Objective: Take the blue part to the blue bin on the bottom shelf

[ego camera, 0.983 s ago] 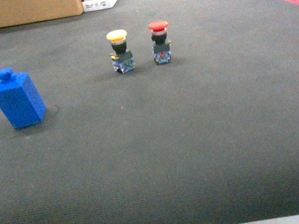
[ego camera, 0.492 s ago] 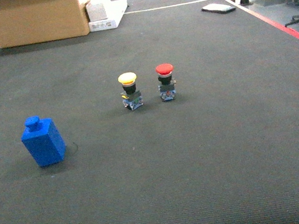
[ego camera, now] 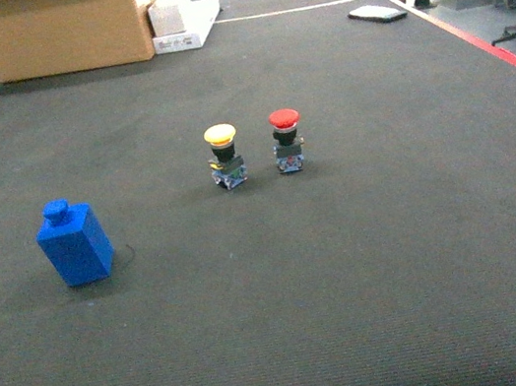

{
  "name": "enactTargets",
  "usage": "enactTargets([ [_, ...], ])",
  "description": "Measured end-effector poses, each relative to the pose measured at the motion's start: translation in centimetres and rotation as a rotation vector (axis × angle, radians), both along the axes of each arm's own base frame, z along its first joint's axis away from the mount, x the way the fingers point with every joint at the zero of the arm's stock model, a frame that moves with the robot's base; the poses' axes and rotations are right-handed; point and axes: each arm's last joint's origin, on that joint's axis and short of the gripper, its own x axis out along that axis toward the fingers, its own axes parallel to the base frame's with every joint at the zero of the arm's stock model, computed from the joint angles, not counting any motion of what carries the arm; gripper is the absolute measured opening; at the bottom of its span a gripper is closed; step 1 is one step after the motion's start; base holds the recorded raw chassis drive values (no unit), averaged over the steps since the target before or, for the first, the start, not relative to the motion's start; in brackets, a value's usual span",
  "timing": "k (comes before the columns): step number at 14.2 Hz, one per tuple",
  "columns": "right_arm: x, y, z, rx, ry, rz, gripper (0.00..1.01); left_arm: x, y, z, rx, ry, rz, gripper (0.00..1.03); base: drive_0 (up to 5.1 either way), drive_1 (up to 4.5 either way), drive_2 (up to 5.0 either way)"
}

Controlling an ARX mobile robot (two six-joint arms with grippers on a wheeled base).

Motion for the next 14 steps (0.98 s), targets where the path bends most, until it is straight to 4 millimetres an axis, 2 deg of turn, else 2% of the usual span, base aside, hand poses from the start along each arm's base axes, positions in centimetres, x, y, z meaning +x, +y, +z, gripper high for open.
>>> enactTargets([
  [7, 0.0, 0.0, 0.0, 0.000, 0.000, 0.000, 0.98, 0.0, 0.0, 0.0, 0.000, 0.000, 0.000, 0.98, 0.0, 0.00, 0.0],
  [8, 0.0, 0.0, 0.0, 0.000, 0.000, 0.000, 0.98, 0.0, 0.0, -0.3, -0.012, 0.076, 0.060, 0.98, 0.0, 0.00, 0.0],
  [9, 0.0, 0.0, 0.0, -0.001, 0.001, -0.001, 0.98, 0.3, -0.8, -0.2, -0.012, 0.266, 0.199, 0.98, 0.0, 0.00, 0.0],
  [11, 0.0, 0.0, 0.0, 0.000, 0.002, 0.000, 0.98, 0.8, -0.9, -0.6, -0.010, 0.279, 0.401, 0.98, 0.0, 0.00, 0.0],
  [14, 0.0, 0.0, 0.0, 0.000, 0.001, 0.000, 0.98, 2.8, -1.9, -0.4, -0.030, 0.258, 0.356, 0.98, 0.0, 0.00, 0.0],
])
